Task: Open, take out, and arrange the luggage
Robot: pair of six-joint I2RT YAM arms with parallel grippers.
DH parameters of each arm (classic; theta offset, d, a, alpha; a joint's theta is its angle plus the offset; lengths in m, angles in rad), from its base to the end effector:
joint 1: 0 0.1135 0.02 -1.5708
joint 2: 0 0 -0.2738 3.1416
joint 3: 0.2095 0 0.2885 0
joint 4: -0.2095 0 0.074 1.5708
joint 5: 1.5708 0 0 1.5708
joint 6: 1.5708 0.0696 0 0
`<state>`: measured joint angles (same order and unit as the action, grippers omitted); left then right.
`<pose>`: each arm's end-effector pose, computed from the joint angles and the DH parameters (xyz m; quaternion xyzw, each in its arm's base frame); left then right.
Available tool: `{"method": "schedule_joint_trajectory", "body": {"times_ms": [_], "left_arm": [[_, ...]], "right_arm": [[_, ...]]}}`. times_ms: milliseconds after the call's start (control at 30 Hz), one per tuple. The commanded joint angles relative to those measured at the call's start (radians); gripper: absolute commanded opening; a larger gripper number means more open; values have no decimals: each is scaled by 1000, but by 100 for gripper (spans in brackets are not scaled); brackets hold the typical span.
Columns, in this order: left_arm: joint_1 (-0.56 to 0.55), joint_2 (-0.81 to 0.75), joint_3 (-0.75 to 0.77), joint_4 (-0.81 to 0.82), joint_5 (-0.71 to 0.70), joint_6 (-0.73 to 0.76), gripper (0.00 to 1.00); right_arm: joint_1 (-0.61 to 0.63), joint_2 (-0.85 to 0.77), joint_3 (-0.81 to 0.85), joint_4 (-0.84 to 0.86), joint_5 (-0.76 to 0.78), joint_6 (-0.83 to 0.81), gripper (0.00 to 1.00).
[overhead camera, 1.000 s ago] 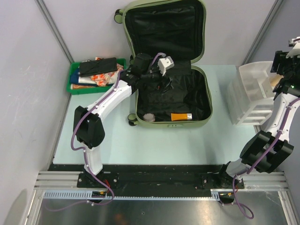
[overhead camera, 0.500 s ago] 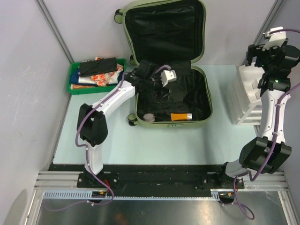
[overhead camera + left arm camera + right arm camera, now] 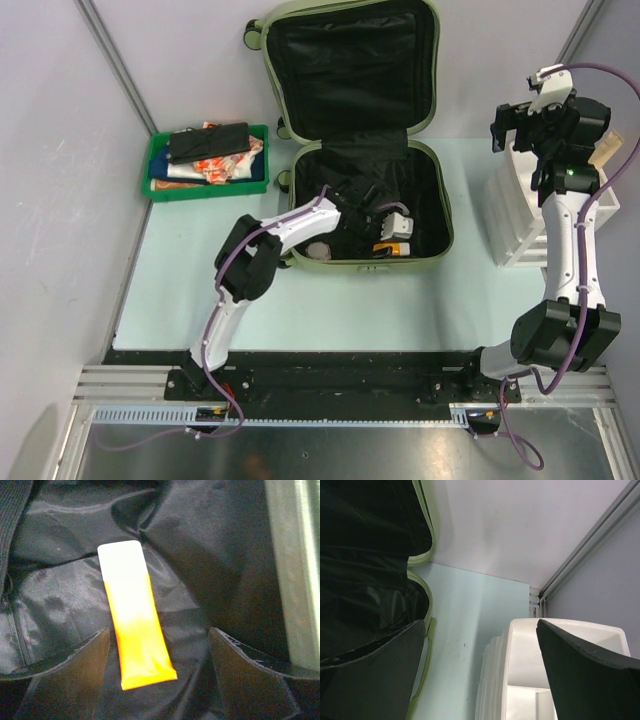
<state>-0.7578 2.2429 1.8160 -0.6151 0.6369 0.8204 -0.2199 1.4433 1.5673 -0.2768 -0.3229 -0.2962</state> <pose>0.3621 -0.3997 0.1533 0.7083 0.5877 -0.2943 0.2575 0.3914 -0.0649 0.4582 -0.1332 0.7446 -0.0460 0.6525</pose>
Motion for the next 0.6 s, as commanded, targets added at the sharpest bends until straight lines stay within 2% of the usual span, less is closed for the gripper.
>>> {"method": "schedule_joint_trajectory", "body": {"times_ms": [0,33,100,200,267,300,333,400,567], "left_arm": [[-20,76,92,-15,31,11,81],[-21,111,117,-12,-21,-27,75],[-15,122,152,-14,-32,-49,71],[-2,139,169,-12,-69,-69,59],[3,147,167,-11,-134,-70,44],[8,147,170,-6,-144,-84,33],[23,147,177,-6,-149,-122,29],[41,147,212,-3,-126,-173,22],[101,139,342,3,-66,-309,13]], "right_arm": [[1,-20,2,-15,16,3,98],[-1,-21,2,-16,16,5,98],[-1,-21,0,-19,19,8,98],[-1,-23,-6,-18,21,15,98],[-1,-26,-7,-15,22,17,98],[1,-27,-9,-15,24,16,98],[-1,-29,-10,-12,24,14,98],[-1,-32,-18,-13,24,12,98],[-1,-44,-39,-12,21,19,97]]}}
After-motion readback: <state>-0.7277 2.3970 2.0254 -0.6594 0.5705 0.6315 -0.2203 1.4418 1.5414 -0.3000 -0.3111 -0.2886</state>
